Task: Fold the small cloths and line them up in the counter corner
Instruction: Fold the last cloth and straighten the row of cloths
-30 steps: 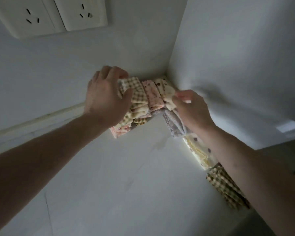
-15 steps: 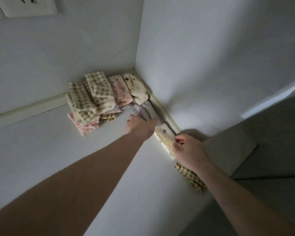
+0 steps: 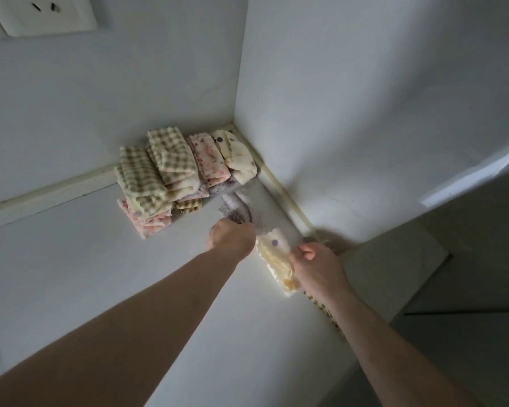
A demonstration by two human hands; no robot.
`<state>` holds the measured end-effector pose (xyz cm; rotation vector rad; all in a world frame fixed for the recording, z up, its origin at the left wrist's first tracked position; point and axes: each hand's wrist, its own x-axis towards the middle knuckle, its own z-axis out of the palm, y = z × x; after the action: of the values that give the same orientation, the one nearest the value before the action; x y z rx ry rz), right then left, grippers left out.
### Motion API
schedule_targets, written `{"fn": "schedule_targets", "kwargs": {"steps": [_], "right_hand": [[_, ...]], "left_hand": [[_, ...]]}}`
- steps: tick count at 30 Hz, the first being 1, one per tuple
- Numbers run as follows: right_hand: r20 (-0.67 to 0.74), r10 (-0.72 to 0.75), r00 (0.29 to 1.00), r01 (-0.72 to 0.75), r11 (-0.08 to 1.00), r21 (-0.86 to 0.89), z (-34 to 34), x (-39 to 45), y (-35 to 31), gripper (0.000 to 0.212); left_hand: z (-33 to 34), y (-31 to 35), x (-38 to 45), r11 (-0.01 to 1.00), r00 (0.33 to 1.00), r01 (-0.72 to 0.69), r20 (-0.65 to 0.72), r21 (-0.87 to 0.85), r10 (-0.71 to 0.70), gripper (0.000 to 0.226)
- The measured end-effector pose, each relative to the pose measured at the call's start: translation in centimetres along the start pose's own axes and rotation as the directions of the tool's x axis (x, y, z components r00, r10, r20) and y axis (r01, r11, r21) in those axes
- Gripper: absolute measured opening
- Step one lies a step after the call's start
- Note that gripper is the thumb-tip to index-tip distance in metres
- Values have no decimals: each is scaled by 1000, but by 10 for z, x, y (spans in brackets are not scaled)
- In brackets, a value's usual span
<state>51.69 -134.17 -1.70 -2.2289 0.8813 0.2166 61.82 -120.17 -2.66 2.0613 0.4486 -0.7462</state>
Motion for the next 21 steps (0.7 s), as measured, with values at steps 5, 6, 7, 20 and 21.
{"fn": "schedule_targets", "kwargs": {"steps": [5, 6, 7, 20, 21], "right_hand": [[118, 52, 992, -57, 997, 43, 3, -4, -9, 15], [108, 56, 993, -65, 995, 77, 3, -3, -11, 18], [91, 66, 994, -76, 991, 109, 3, -3, -12, 19], [182, -22, 983, 6, 996, 90, -6, -4, -21, 15], [157, -45, 987, 27, 993, 117, -11, 1, -32, 13]], "left_hand": [[-10, -12, -11, 994, 996, 43, -76, -96, -51, 64], [-9, -9, -11, 993, 995, 56, -77, -105, -64, 73], [-8, -8, -11, 993, 994, 63, -81, -101, -71, 79], [-71, 5, -39, 924, 917, -383, -128, -21, 377, 13], [-81, 16, -38, 905, 895, -426, -140, 9, 423, 12]]}}
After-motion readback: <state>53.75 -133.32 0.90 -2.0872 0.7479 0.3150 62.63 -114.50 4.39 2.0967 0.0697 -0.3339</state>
